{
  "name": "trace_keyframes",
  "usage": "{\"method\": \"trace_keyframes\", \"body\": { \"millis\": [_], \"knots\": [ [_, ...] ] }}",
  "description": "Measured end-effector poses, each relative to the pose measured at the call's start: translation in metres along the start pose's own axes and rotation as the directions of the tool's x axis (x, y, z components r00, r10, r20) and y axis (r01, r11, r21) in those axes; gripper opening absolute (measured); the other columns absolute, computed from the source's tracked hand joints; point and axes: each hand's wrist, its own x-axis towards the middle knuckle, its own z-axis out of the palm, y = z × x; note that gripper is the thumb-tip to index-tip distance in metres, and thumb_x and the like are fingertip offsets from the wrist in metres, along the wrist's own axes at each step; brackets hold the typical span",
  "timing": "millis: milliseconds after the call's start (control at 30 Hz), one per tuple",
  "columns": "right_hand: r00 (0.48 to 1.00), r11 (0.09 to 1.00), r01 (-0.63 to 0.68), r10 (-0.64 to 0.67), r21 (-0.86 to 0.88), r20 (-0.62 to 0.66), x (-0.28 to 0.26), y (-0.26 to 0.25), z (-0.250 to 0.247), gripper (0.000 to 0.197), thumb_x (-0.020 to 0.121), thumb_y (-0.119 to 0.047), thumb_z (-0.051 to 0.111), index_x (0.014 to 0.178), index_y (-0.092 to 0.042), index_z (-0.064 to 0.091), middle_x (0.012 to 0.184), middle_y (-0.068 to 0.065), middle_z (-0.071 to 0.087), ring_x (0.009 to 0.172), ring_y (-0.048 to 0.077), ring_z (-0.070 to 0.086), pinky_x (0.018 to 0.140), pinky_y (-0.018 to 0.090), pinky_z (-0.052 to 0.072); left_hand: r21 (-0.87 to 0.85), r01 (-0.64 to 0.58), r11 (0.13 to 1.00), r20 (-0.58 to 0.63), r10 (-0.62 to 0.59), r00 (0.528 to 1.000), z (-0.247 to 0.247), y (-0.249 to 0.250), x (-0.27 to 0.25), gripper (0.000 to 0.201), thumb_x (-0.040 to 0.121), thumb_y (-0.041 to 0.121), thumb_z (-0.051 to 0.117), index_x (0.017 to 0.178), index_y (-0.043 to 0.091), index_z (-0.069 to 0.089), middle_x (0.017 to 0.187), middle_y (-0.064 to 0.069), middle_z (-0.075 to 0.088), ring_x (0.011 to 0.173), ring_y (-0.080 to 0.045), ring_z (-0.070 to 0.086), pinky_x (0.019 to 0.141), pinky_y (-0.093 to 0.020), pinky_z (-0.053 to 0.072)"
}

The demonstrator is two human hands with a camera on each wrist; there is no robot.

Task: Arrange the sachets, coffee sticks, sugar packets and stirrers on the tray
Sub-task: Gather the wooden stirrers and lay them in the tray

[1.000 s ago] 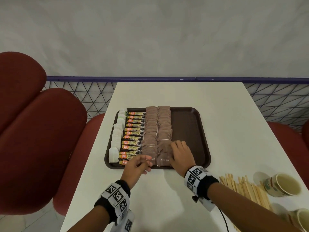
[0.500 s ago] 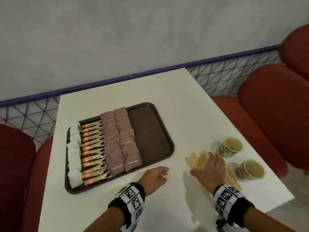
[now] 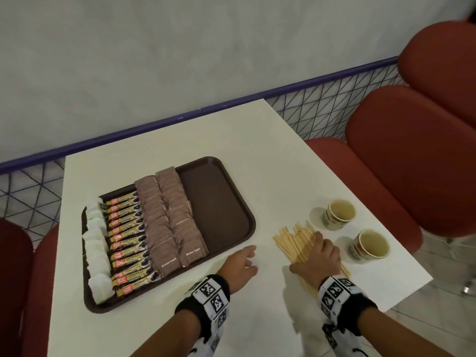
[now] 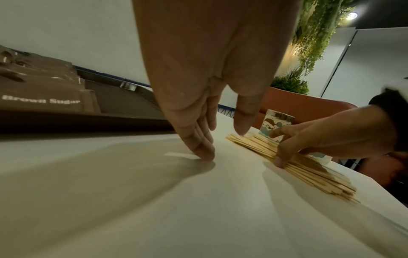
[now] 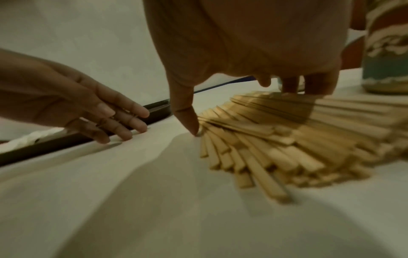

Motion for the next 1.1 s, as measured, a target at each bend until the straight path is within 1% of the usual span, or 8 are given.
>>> {"method": "trace_keyframes", "body": {
  "millis": [167, 300, 400, 500, 533, 600, 667, 1100],
  "knots": [
    [0.976, 0.972, 0.218, -0.217, -0.091, 0.025, -0.001, -0.009, 0.000, 0.066, 0.076, -0.037, 0.059, 0.130, -0.014, 0.032, 0.128, 0.005, 0.038, 0.118, 0.025, 0.038, 0.097, 0.032, 0.035, -0.056, 0.030, 0.998, -0.057, -0.033, 0.998, -0.003, -0.006, 0.000, 0.054, 0.090, 0.004, 0.053, 0.141, 0.009, 0.036, 0.131, -0.007, 0.051, 0.093, -0.012, 0.050, 0.086, -0.013, 0.038],
    [0.943, 0.918, 0.333, -0.331, -0.215, 0.045, -0.004, -0.022, 0.009, 0.043, 0.080, -0.014, 0.053, 0.120, -0.010, 0.041, 0.124, 0.008, 0.042, 0.114, 0.027, 0.041, 0.092, 0.032, 0.037, -0.067, 0.044, 0.997, -0.065, -0.048, 0.997, -0.001, -0.006, 0.000, 0.057, 0.090, 0.006, 0.053, 0.143, 0.010, 0.033, 0.133, -0.005, 0.050, 0.097, -0.010, 0.050, 0.088, -0.015, 0.039],
    [0.906, 0.867, 0.417, -0.422, -0.273, 0.044, -0.004, -0.028, 0.011, 0.039, 0.070, -0.003, 0.063, 0.108, -0.004, 0.053, 0.112, 0.015, 0.053, 0.101, 0.032, 0.051, 0.079, 0.037, 0.044, -0.063, 0.035, 0.997, -0.077, -0.040, 0.996, -0.001, -0.006, 0.000, 0.056, 0.091, 0.007, 0.053, 0.143, 0.011, 0.033, 0.134, -0.004, 0.050, 0.099, -0.008, 0.050, 0.086, -0.011, 0.036],
    [0.877, 0.821, 0.471, -0.475, -0.324, 0.071, -0.003, -0.036, 0.006, 0.050, 0.043, -0.009, 0.084, 0.087, -0.006, 0.060, 0.084, 0.011, 0.061, 0.075, 0.027, 0.059, 0.059, 0.034, 0.049, -0.046, 0.019, 0.999, -0.089, -0.023, 0.996, 0.000, -0.006, -0.001, 0.053, 0.091, 0.007, 0.052, 0.142, 0.010, 0.035, 0.133, -0.005, 0.052, 0.101, -0.008, 0.051, 0.084, -0.007, 0.034],
    [0.870, 0.808, 0.485, -0.484, -0.335, 0.092, -0.004, -0.038, 0.003, 0.052, 0.047, -0.012, 0.084, 0.092, -0.006, 0.059, 0.087, 0.010, 0.060, 0.078, 0.027, 0.059, 0.062, 0.035, 0.050, -0.042, 0.016, 0.999, -0.092, -0.020, 0.996, 0.000, -0.006, -0.001, 0.052, 0.091, 0.007, 0.052, 0.141, 0.010, 0.036, 0.132, -0.005, 0.053, 0.102, -0.009, 0.052, 0.083, -0.006, 0.033],
    [0.863, 0.801, 0.502, -0.486, -0.326, 0.136, -0.003, -0.040, 0.002, 0.042, 0.077, -0.011, 0.065, 0.115, -0.006, 0.046, 0.113, 0.011, 0.053, 0.104, 0.028, 0.051, 0.085, 0.036, 0.045, -0.041, 0.016, 0.999, -0.098, -0.020, 0.995, -0.001, -0.006, -0.001, 0.051, 0.092, 0.007, 0.052, 0.140, 0.010, 0.039, 0.130, -0.007, 0.056, 0.109, -0.014, 0.056, 0.083, -0.005, 0.033],
    [0.849, 0.792, 0.525, -0.514, -0.312, 0.124, 0.001, -0.038, 0.004, 0.037, 0.086, -0.010, 0.052, 0.121, -0.007, 0.041, 0.123, 0.011, 0.048, 0.114, 0.028, 0.044, 0.092, 0.035, 0.040, -0.048, 0.011, 0.999, -0.098, -0.016, 0.995, -0.001, -0.006, -0.001, 0.049, 0.092, 0.008, 0.051, 0.140, 0.010, 0.041, 0.130, -0.006, 0.057, 0.115, -0.016, 0.056, 0.084, -0.006, 0.034],
    [0.797, 0.728, 0.593, -0.593, -0.342, 0.120, 0.007, -0.039, 0.009, 0.037, 0.087, -0.015, 0.049, 0.122, -0.008, 0.041, 0.123, 0.011, 0.049, 0.114, 0.028, 0.044, 0.092, 0.036, 0.040, -0.150, 0.016, 0.989, -0.090, -0.030, 0.996, 0.000, -0.013, -0.005, 0.051, 0.089, 0.002, 0.050, 0.138, 0.013, 0.042, 0.121, -0.005, 0.059, 0.104, -0.010, 0.053, 0.093, -0.015, 0.038]
  ]
}}
